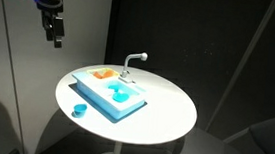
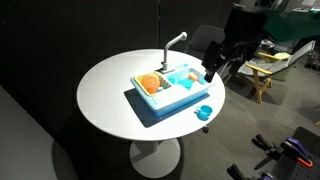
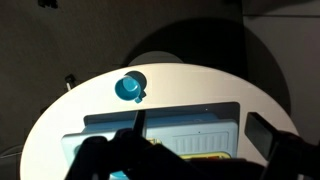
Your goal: Pick up the blue mug from the dish rack and put it on the table
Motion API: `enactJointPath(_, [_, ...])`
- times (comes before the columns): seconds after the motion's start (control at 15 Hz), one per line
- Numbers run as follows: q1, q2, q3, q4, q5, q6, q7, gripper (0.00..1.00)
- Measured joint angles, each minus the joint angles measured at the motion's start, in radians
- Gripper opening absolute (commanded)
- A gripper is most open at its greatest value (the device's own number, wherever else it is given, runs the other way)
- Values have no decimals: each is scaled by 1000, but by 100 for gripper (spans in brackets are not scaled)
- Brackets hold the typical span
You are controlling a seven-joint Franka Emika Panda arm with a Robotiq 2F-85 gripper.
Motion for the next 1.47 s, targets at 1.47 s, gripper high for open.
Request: enactJointPath(1.47, [-82, -161, -20, -8, 37, -208, -177, 100])
